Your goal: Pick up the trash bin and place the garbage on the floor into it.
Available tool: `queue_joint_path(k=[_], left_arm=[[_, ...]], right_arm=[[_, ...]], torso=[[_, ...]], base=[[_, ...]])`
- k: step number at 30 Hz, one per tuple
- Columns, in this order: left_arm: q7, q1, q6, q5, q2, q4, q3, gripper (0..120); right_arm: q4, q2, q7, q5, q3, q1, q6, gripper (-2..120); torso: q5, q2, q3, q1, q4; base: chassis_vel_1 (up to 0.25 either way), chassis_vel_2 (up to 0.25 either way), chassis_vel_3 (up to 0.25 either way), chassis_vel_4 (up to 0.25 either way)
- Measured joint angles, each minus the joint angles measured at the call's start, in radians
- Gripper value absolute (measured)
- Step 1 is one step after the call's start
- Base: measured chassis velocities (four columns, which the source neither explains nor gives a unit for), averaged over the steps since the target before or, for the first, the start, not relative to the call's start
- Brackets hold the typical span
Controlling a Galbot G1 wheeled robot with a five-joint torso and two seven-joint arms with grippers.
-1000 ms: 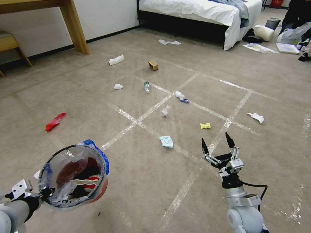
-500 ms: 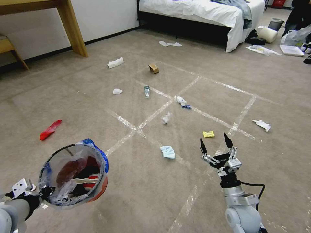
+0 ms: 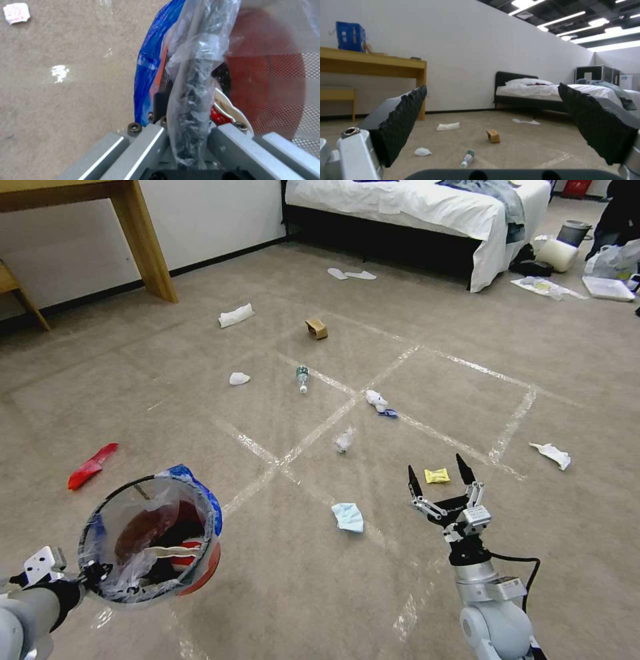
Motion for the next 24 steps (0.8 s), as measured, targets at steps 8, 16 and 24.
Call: queue_joint_path(k=[8,16,24], left_arm=[[0.000,0.002,0.000,0.000,-0.004,-0.003,0.000,0],[0.000,0.011,-0.001,0.003,-0.011,-0.012,-0.002,0],[0.000,0.010,-0.002,0.002,-0.009,-0.013,-0.003,0]], right_arm=[[-0.004,0.001,0.003,-0.004,-0.002,0.001,0.000,100],[-0.004,0.001,0.005,-0.011,-0.001,-0.002,0.005,100],[-0.001,-0.002,0.011,-0.013,0.006,-0.004,0.006,100]], torso=[[-0.0001,0.000,0.000,0.000,0.0000],[0.0001,0.000,0.000,0.000,0.0001],[0.0000,0.000,0.000,0.000,-0.0001]], base=[[-0.116,0.124,0.121,-0.115],[-0.105,0.113,0.120,-0.117],[-0.080,0.072,0.071,-0.079]])
